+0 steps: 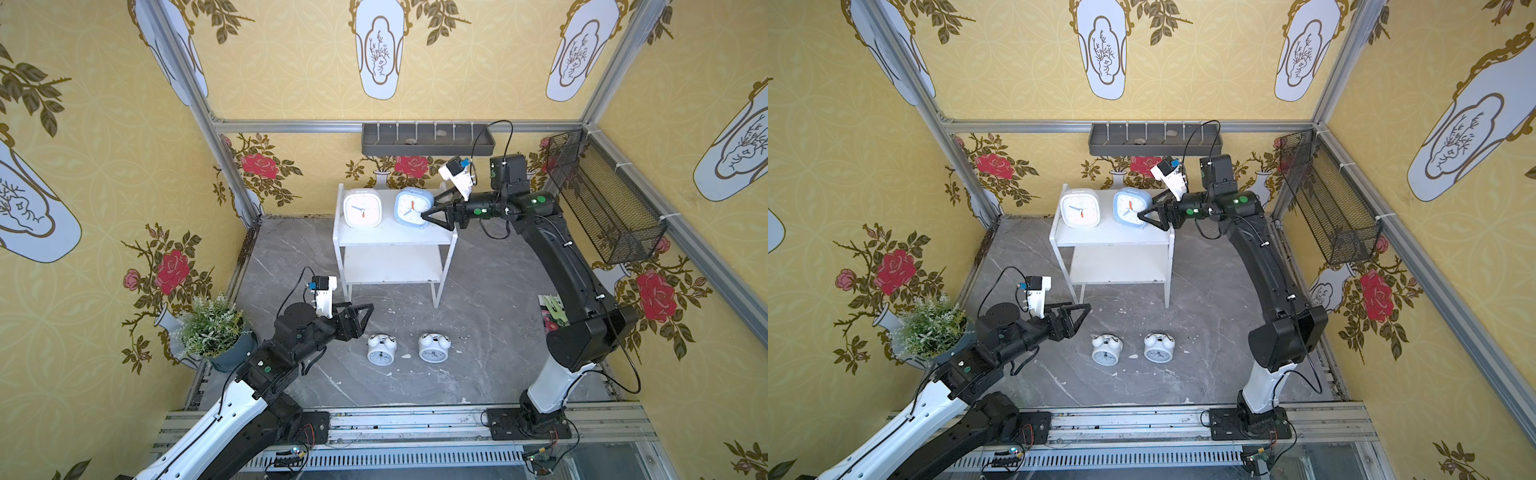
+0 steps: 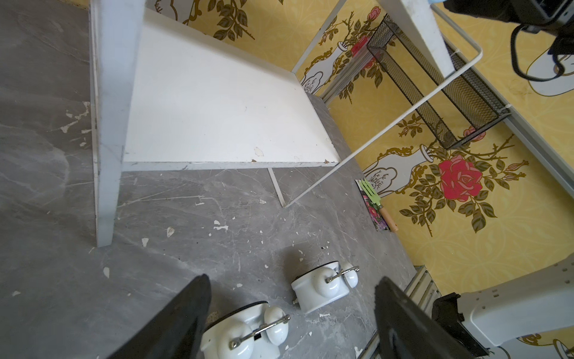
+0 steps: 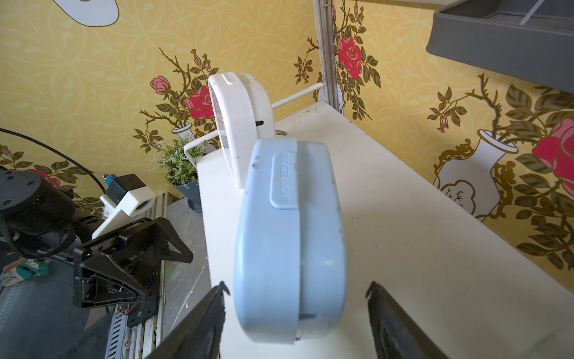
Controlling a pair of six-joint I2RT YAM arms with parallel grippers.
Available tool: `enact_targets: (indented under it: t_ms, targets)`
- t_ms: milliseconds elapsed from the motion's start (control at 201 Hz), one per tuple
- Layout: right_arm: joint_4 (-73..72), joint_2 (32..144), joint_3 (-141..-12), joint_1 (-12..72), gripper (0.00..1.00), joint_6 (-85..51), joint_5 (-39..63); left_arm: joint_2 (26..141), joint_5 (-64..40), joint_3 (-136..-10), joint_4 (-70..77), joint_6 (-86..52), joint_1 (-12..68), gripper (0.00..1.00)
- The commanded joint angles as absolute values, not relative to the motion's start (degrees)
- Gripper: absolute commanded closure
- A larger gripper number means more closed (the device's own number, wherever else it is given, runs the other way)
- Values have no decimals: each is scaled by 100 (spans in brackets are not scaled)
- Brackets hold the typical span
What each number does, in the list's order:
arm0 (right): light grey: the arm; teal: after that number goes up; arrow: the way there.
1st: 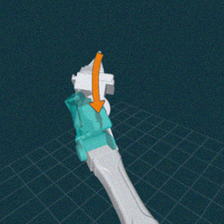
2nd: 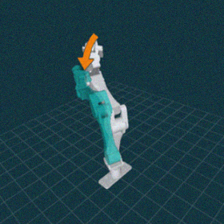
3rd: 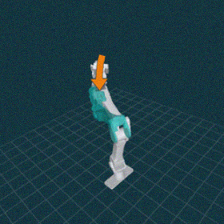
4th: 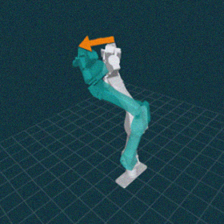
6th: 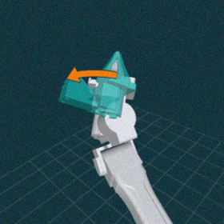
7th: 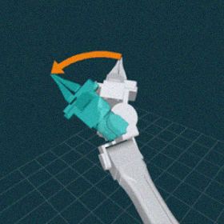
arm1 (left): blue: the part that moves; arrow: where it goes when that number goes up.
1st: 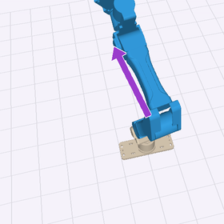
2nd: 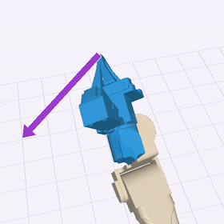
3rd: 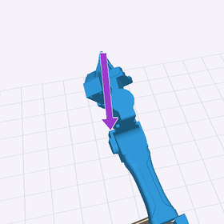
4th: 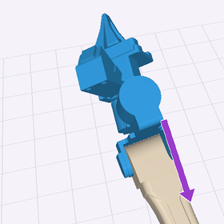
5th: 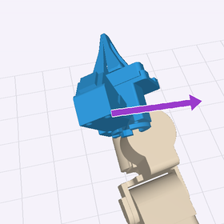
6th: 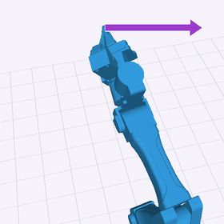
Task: Place the alarm clocks on the shelf by style
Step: Place the alarm on the shelf.
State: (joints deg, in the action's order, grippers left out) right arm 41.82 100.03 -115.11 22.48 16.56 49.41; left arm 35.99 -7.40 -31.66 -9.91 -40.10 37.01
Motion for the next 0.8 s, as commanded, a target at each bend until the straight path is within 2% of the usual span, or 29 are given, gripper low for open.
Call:
enact_targets:
  t_ms: [0,792]
  targets:
    - [3886,9903,-11420,2228,26,1665,4802,3595,-796,-3166,-800,-3955,3691,13]
    - [3573,9797,-11230,2101,26,1550,4560,3516,-762,-3094,-826,-3955,3691,14]
